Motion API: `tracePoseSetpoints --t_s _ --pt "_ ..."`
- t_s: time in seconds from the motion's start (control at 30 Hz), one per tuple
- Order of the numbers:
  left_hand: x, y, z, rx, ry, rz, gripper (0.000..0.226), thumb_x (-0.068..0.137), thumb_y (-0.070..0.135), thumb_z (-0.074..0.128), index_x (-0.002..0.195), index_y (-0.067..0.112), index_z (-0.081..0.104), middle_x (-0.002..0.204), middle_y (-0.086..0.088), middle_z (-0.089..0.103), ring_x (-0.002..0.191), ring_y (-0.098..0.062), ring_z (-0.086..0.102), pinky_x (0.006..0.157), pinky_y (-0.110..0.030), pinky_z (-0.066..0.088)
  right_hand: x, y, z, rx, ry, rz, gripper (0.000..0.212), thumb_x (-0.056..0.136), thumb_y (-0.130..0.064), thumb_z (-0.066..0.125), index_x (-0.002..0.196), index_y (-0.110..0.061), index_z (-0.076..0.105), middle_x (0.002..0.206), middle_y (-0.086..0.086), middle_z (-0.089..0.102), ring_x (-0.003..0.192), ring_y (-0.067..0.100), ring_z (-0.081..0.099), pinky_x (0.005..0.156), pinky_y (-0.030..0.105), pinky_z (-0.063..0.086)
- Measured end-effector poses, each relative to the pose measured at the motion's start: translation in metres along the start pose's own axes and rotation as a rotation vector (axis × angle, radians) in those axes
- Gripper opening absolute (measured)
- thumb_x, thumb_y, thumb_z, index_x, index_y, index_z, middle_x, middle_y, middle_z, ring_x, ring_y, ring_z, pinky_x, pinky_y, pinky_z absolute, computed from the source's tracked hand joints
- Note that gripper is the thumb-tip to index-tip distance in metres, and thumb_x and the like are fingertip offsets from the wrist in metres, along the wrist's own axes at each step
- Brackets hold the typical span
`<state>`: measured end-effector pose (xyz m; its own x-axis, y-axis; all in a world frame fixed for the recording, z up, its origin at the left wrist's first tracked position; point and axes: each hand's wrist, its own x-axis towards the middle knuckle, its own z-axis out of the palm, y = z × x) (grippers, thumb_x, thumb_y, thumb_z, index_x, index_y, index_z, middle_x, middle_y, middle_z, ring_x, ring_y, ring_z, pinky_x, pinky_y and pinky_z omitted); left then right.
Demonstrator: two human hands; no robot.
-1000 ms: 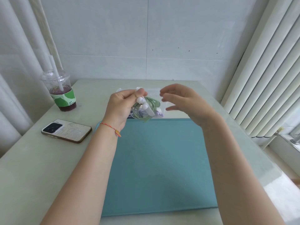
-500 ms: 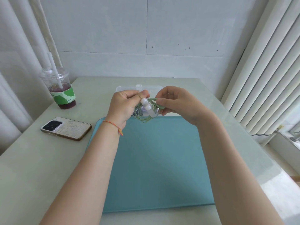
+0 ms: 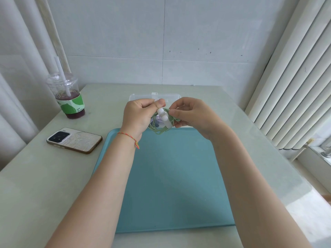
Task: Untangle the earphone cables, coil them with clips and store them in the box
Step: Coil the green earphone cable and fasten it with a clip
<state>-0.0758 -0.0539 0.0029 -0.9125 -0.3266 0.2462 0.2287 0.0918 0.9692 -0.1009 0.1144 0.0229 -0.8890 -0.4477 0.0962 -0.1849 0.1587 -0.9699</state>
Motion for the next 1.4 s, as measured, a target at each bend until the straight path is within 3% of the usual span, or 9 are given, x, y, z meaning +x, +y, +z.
tracePoseSetpoints --t_s 0.17,0.33,0.47,0.6,0.73,0.9,1.03,1.23,1.4 --pt "-0.001 -0.001 0.005 -0.167 0.036 -0.131 0.012 0.081 0.028 0.076 0.072 0.020 0.077 0.082 0.001 0.075 0.076 -0.016 0.066 0.082 -0.034 0.052 0.002 0.004 0.001 0.123 0.032 -0.002 0.007 0.087 -0.006 0.069 0.088 -0.004 0.062 0.083 0.015 0.067 0.072 0.024 0.065 0.075 0.034 0.058" --pt "0.003 -0.006 0.011 -0.366 0.053 -0.304 0.014 0.088 0.022 0.069 0.080 0.011 0.071 0.077 0.004 0.072 0.076 -0.015 0.065 0.074 -0.028 0.051 0.004 0.008 0.005 0.234 0.050 0.040 0.008 0.090 -0.008 0.065 0.090 -0.001 0.060 0.083 0.017 0.065 0.070 0.026 0.064 0.069 0.033 0.057" --pt "0.008 -0.011 0.014 -0.524 0.075 -0.430 0.016 0.094 0.023 0.061 0.092 0.008 0.065 0.089 -0.001 0.066 0.086 -0.017 0.063 0.077 -0.027 0.053 0.006 0.011 0.010 0.297 0.043 0.078 0.006 0.095 -0.008 0.058 0.091 -0.003 0.060 0.085 0.016 0.066 0.072 0.026 0.063 0.066 0.031 0.057" --pt "0.005 -0.011 0.018 -0.676 0.078 -0.505 0.018 0.098 0.017 0.054 0.083 0.010 0.060 0.078 0.001 0.062 0.071 -0.014 0.061 0.074 -0.028 0.052 0.007 0.013 0.013 0.295 0.067 0.097 0.007 0.095 -0.009 0.059 0.088 -0.006 0.061 0.082 0.013 0.065 0.067 0.022 0.063 0.063 0.029 0.056" --pt "0.002 -0.011 0.018 -0.752 0.094 -0.535 0.020 0.098 0.017 0.055 0.078 0.012 0.058 0.057 0.006 0.063 0.051 -0.008 0.062 0.053 -0.023 0.050 0.008 0.014 0.017 0.304 0.108 0.091 0.010 0.094 -0.008 0.059 0.085 -0.008 0.062 0.083 0.013 0.062 0.065 0.022 0.062 0.062 0.028 0.056" --pt "0.000 -0.006 0.014 -0.649 -0.012 -0.517 0.017 0.095 0.014 0.058 0.079 0.011 0.062 0.061 0.004 0.069 0.059 -0.008 0.065 0.060 -0.022 0.056 0.008 0.014 0.010 0.395 0.109 0.110 0.010 0.096 -0.007 0.056 0.088 -0.006 0.062 0.085 0.013 0.063 0.068 0.023 0.064 0.061 0.028 0.056" --pt "-0.001 -0.002 0.010 -0.578 -0.094 -0.515 0.011 0.092 0.006 0.061 0.081 0.008 0.065 0.065 0.002 0.071 0.058 -0.006 0.066 0.057 -0.017 0.056 0.008 0.015 -0.003 0.484 0.125 0.157 0.009 0.095 -0.006 0.055 0.094 -0.002 0.063 0.089 0.015 0.065 0.068 0.023 0.067 0.062 0.029 0.056" --pt "-0.002 -0.005 0.009 -0.544 -0.085 -0.526 0.012 0.094 0.010 0.060 0.083 0.011 0.065 0.064 0.004 0.071 0.055 -0.004 0.066 0.054 -0.015 0.054 0.006 0.015 -0.012 0.385 -0.009 0.234 0.013 0.099 -0.009 0.050 0.093 -0.003 0.060 0.086 0.015 0.066 0.070 0.023 0.067 0.067 0.031 0.059" --pt "-0.003 -0.008 0.012 -0.362 -0.075 -0.488 0.010 0.090 0.022 0.065 0.081 0.020 0.068 0.066 0.010 0.070 0.057 -0.003 0.064 0.058 -0.017 0.050 0.005 0.016 -0.014 0.383 -0.005 0.228 0.013 0.098 -0.007 0.051 0.092 -0.001 0.060 0.082 0.014 0.069 0.069 0.023 0.069 0.065 0.030 0.059"
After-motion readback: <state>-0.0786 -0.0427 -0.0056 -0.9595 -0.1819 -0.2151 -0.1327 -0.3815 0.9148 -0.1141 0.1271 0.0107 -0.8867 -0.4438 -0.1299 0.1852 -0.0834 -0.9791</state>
